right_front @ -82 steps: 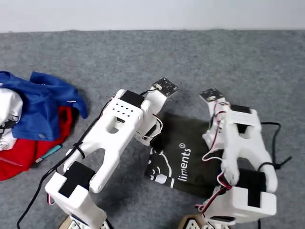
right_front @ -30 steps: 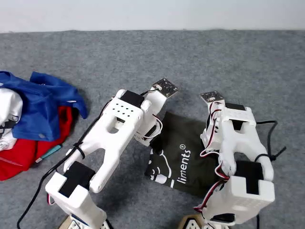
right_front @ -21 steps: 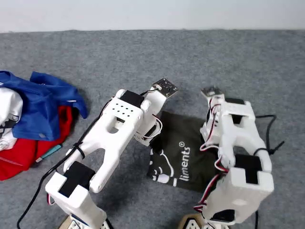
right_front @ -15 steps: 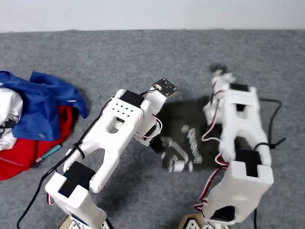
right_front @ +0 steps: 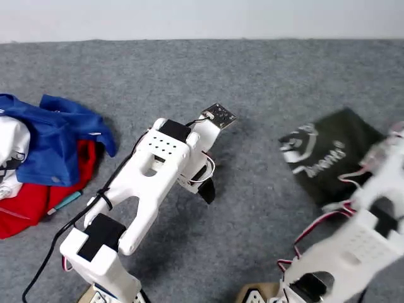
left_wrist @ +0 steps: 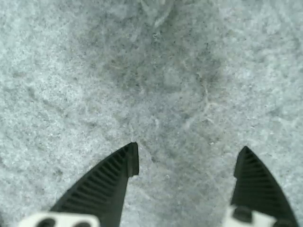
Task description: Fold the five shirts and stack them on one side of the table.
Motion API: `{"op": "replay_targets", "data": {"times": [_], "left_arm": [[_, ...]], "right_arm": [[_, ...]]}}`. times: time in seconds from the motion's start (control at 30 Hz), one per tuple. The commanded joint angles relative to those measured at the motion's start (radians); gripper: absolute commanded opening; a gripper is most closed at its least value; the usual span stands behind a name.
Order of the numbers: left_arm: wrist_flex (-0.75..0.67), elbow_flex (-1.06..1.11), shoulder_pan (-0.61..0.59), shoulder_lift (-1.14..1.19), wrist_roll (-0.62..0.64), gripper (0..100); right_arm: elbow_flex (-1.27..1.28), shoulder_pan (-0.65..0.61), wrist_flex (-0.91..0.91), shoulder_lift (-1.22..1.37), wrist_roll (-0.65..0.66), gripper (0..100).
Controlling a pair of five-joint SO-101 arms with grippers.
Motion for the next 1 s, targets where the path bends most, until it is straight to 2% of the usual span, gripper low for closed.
{"op": "replay_targets", "data": {"times": [0.0, 0.2, 0.27, 0.4, 0.47, 0.7, 0.8, 0.97], "left_arm": [[0.002, -0.001, -0.002, -0.048, 0.008, 32], [0.0, -0.001, -0.002, -0.048, 0.009, 32], [0.0, -0.001, -0.002, -0.048, 0.009, 32], [0.0, -0.001, -0.002, -0.048, 0.009, 32], [0.0, -0.001, -0.002, -0.048, 0.009, 32], [0.002, -0.001, -0.002, -0.048, 0.009, 32], [0.002, -0.001, -0.002, -0.048, 0.009, 32], [0.002, -0.001, 0.0, -0.048, 0.009, 32]], "right_arm": [[-0.043, 0.134, 0.03, -0.013, -0.035, 0.9], [-0.04, 0.24, 0.09, -0.002, -0.034, 0.9], [-0.043, 0.252, 0.111, -0.012, -0.028, 3.7], [-0.081, 0.254, 0.232, -0.012, 0.032, 28.1], [-0.109, 0.266, 0.321, -0.013, 0.02, 34.6], [-0.384, 0.285, 0.653, -0.076, 0.02, 34.0], [-0.411, 0.24, 0.645, -0.14, 0.021, 34.0], [-0.339, 0.07, 0.595, -0.09, 0.018, 34.0]]}}
